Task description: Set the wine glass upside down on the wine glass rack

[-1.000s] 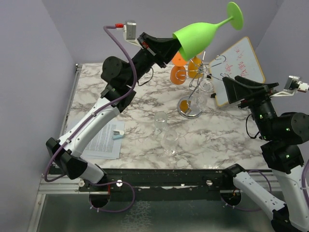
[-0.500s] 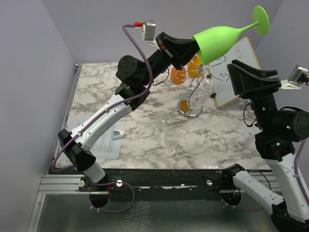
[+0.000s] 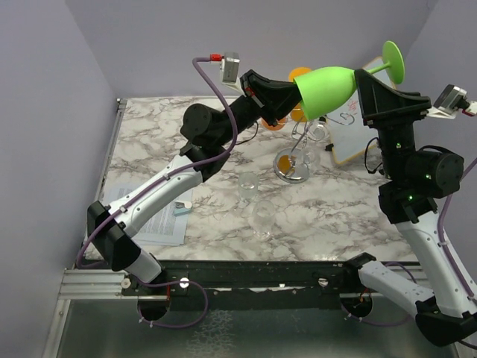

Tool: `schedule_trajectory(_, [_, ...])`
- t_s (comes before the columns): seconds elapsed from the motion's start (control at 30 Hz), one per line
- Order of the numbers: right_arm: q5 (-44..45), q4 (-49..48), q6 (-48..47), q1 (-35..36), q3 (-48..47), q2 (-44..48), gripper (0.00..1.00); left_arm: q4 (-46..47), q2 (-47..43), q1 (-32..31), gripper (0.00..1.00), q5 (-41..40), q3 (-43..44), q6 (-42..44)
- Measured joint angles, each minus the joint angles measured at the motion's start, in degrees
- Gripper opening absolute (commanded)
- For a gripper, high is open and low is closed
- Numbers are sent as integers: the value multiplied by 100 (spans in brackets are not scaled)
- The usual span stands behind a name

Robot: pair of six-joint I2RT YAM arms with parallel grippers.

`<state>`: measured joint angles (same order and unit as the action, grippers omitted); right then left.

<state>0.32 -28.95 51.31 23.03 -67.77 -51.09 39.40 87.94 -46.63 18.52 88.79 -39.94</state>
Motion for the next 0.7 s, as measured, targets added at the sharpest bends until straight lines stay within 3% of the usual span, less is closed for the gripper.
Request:
schedule_trajectory(0.43, [76, -433, 444, 22, -37, -131, 3, 337, -201, 0, 0, 142, -286, -9])
schedule_trajectory(0.7, [2, -435, 269, 22, -33, -109, 1, 391, -326, 0, 41, 157, -573, 24])
